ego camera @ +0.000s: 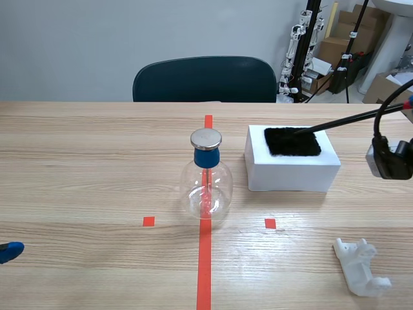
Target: Do the electroscope experiment. rub the rod on the fur
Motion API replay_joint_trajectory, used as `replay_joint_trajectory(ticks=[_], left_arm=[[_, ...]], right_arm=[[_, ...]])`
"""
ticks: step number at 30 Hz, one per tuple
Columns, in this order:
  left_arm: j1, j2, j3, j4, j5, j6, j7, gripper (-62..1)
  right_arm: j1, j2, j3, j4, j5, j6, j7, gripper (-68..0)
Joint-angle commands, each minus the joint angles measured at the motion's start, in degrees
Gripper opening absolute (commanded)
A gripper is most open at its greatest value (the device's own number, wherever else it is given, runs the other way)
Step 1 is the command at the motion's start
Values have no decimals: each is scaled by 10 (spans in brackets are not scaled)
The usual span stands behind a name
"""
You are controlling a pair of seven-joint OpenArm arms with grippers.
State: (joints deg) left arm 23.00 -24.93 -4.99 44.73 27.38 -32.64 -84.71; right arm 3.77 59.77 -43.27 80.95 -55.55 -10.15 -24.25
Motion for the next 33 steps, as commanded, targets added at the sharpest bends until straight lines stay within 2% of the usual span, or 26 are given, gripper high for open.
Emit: replay_joint_trajectory(ticks=[1, 6, 8, 12, 17, 21, 25, 29, 33], left_arm=[[-2, -3, -2, 9, -7, 0, -12, 14], [-2, -3, -2, 9, -7, 0, -12, 14], [-2, -3, -2, 9, -7, 0, -12, 14], [-2, -3, -2, 9, -7, 0, -12, 14], [-2, -3, -2, 9, -7, 0, -12, 14], [-2, -3, -2, 9, -7, 0, -12, 14], [-2, -3, -2, 9, -7, 0, -12, 14], [-2, -3, -2, 9, -7, 0, -12, 14], [-2, -3, -2, 9, -7, 0, -12, 14]], right_arm=[[7, 24, 2, 1, -8, -5, 7, -651], [7, 29, 2, 4, -60, -6, 109, -651], [7, 23, 2, 12, -62, -6, 130, -651], [7, 19, 2, 19, -37, -5, 108, -651], [7, 44, 2, 15, 18, -5, 77, -651], [7, 60, 2, 14, 10, -5, 100, -651], [7, 42, 2, 24, -16, -6, 136, -651], [4, 16, 2, 33, -14, -5, 120, -651], [-5, 30, 2, 26, 17, -3, 104, -651]])
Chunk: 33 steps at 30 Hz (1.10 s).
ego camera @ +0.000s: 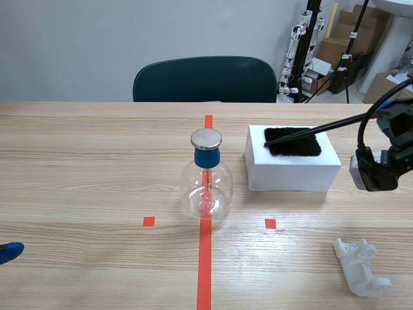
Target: Do the electroscope experiment. rub the rod on the fur
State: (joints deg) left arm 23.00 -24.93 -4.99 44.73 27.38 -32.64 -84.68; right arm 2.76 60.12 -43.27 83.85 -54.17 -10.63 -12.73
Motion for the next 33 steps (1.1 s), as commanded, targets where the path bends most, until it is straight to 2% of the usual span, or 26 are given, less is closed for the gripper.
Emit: replay_joint_trajectory(ticks=[1, 7, 11, 15, 20, 23, 25, 29, 31, 33], left_arm=[[-2, -3, -2, 9, -7, 0, -12, 14], [-2, -3, -2, 9, -7, 0, -12, 14], [-2, -3, -2, 9, -7, 0, -12, 14], [-2, -3, -2, 9, -7, 0, -12, 14], [-2, -3, -2, 9, -7, 0, -12, 14], [-2, -3, -2, 9, -7, 0, -12, 14], [-2, -3, -2, 9, -7, 0, -12, 14], [-2, -3, -2, 9, -7, 0, -12, 14], [-2, -3, -2, 9, -7, 0, -12, 14], [-2, -3, -2, 9, -7, 0, -12, 14]], right_arm=[[4, 34, 2, -9, 11, 2, -11, -651], [-4, 64, 2, -35, 16, 1, 0, -651], [-4, 64, 7, -20, 42, -33, -5, -651], [-21, 68, 21, 26, 125, -54, -15, -651], [-69, 73, 58, 91, 278, -99, -2, -651], [-117, 73, 86, 127, 337, -147, -15, -651], [-151, 73, 99, 158, 344, -194, -44, -651], [-197, 87, 105, 221, 311, -284, -91, -651], [-226, 101, 105, 252, 290, -311, -88, -651], [-262, 102, 105, 276, 242, -339, -87, -651]])
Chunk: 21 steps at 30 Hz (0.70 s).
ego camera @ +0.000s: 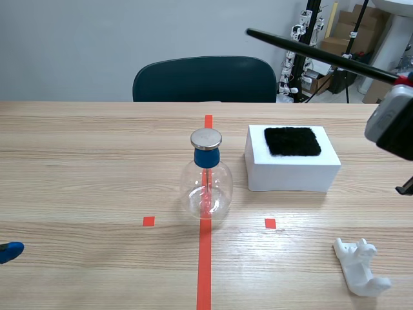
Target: Do the electroscope experiment. rub the rod on the fur
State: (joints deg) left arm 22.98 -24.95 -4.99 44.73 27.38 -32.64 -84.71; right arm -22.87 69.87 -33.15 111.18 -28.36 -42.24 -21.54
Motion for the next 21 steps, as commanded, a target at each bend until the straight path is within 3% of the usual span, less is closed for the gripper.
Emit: replay_joint_trajectory(ticks=[1, 3, 7, 16, 21], left_arm=[[-1, -3, -2, 9, -7, 0, -12, 14], [-1, -3, -2, 9, -7, 0, -12, 14], [-1, -3, -2, 9, -7, 0, -12, 14], [-1, -3, -2, 9, -7, 0, -12, 14], [-1, -3, -2, 9, -7, 0, -12, 14]], right_arm=[[-20, -2, 4, 11, -43, -26, 1, -651], [-41, -34, 16, 17, -94, -26, 0, -651], [-93, -139, 92, 17, -177, -26, 9, -651], [-233, -354, 254, 17, -267, -26, 231, -651], [-289, -431, 293, 17, -283, -26, 314, -651]])
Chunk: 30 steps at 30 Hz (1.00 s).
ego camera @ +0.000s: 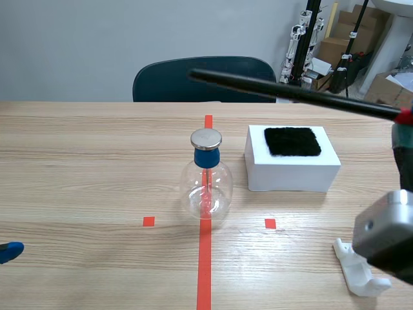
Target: Do the electroscope experiment. rub the rod on the fur
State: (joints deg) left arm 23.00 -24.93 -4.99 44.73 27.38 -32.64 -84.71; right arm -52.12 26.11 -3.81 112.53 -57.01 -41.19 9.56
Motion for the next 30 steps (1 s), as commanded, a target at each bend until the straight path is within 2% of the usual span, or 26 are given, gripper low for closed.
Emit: replay_joint_trajectory(ticks=[1, 5, 8, 15, 30], left_arm=[[-2, -3, -2, 9, -7, 0, -12, 14], [-2, -3, -2, 9, -7, 0, -12, 14], [-2, -3, -2, 9, -7, 0, -12, 14], [-2, -3, -2, 9, -7, 0, -12, 14], [-2, -3, -2, 9, -7, 0, -12, 14]], right_arm=[[-5, -5, 4, 3, 4, -37, 15, -651], [-35, -33, 8, 3, 0, -37, 46, -651], [-49, -36, 7, 3, -7, -37, 51, -651], [-58, -36, 4, 3, -7, -26, 101, -651], [-58, -36, -16, 3, -6, -24, 103, -651]])
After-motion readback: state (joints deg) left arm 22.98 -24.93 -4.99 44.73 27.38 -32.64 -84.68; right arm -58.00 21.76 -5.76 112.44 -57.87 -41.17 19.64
